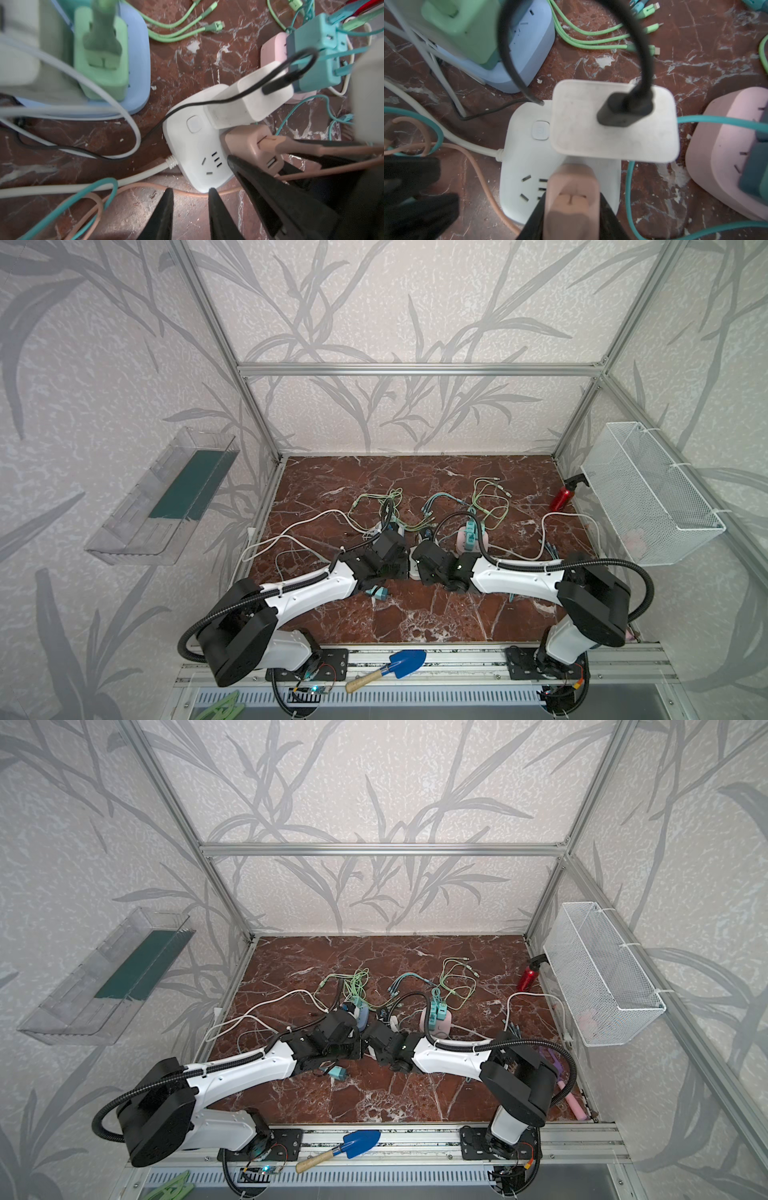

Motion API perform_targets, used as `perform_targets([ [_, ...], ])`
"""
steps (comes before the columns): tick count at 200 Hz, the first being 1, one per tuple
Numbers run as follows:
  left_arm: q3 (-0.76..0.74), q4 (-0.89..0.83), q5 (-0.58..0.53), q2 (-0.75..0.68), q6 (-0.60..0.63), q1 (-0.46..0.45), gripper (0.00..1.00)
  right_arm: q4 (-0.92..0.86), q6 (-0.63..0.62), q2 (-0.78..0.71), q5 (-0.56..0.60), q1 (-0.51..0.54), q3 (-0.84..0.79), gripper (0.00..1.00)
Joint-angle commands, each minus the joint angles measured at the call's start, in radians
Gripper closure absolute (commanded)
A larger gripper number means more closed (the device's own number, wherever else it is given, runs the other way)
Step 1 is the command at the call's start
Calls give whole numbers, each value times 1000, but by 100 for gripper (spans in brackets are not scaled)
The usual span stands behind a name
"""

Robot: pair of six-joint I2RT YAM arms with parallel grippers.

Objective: Pull the plug off the socket

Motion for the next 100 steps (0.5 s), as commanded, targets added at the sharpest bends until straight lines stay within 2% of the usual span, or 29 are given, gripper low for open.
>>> perform_targets([
  [1, -14, 5, -18, 32, -37, -4, 70, -7, -2, -41, 35, 3, -19, 65],
  [76, 40, 20, -28, 146, -63, 25, 69, 7, -7, -64, 27, 3, -48, 65],
  [100, 54, 33, -14, 152, -36, 27, 69, 15, -16, -66, 22, 4, -53, 65],
])
